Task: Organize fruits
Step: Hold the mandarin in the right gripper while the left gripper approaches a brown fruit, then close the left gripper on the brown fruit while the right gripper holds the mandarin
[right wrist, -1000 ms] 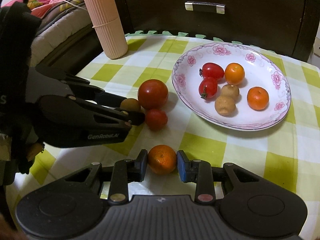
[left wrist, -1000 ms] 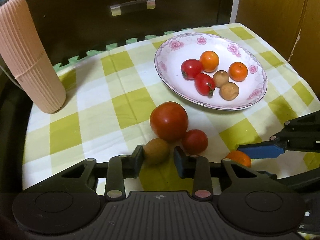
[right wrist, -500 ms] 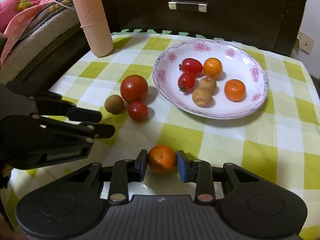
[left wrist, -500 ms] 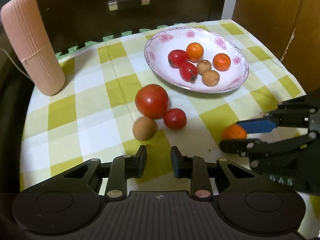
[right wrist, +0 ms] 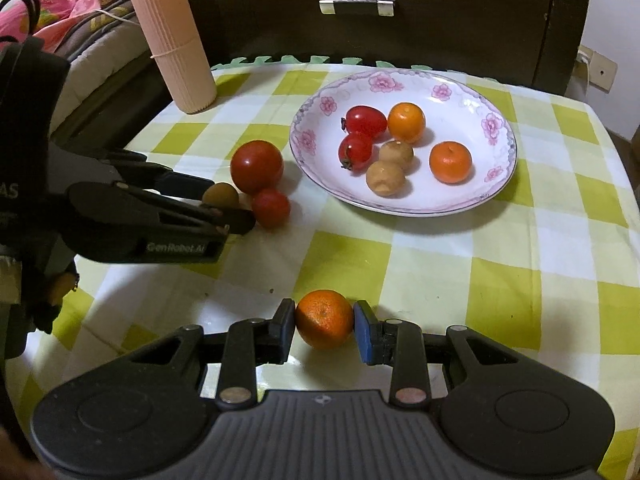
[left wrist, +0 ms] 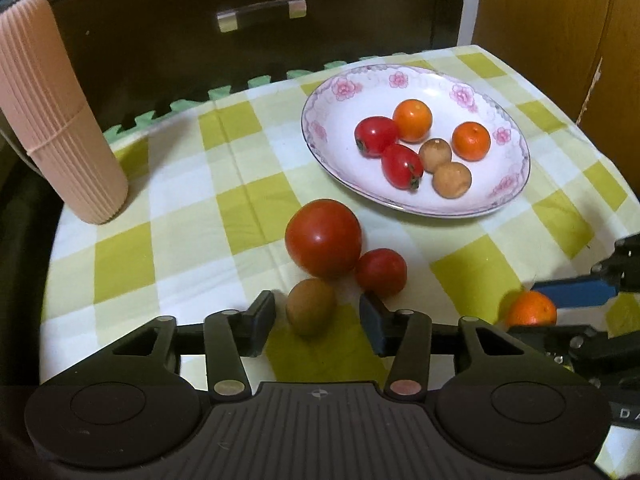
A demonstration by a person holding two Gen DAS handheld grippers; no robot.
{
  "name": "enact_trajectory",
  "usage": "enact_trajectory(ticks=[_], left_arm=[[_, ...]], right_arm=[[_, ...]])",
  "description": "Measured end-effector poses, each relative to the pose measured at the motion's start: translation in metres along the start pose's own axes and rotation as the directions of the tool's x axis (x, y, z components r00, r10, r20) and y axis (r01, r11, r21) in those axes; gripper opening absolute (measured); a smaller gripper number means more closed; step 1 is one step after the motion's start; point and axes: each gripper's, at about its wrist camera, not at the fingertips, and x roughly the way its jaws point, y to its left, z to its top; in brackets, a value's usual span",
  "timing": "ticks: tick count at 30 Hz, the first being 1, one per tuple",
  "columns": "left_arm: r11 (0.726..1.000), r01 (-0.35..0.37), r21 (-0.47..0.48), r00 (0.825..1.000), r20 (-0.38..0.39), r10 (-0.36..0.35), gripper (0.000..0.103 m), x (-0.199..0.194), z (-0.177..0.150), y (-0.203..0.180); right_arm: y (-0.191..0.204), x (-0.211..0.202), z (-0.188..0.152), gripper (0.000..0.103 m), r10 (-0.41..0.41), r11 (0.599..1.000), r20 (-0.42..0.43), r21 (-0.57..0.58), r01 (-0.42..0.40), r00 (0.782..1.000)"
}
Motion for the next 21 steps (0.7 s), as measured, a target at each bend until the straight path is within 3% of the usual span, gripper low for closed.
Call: enact_trajectory(ticks=[4, 10, 21], left_arm=[[1.000, -0.008, -0.020, 1.000, 0.006, 0.009, 0.034, -0.004, -0.002, 0.000], [0.997, 0.005, -0.081, 0.999, -0.033, -0.008, 0.033, -0.020, -0.018, -0.006], [1.000, -0.008, -0.022, 0.998, -0.065, 0.006, 0.034, -0.053, -0.062, -0.043]], right_arm=[[-0.004, -0.001, -0.001, 0.031, -0.011, 1.000, -0.002, 0.014, 0.011, 1.000], [-0.004, -0.019, -0.019, 0.031, -0.028, 0.999, 0.006, 0.039, 0.028, 1.000], [0.014, -0.026, -0.046, 0.031, -0.061, 0.998, 0.003, -0.034, 0.061, 0.998]])
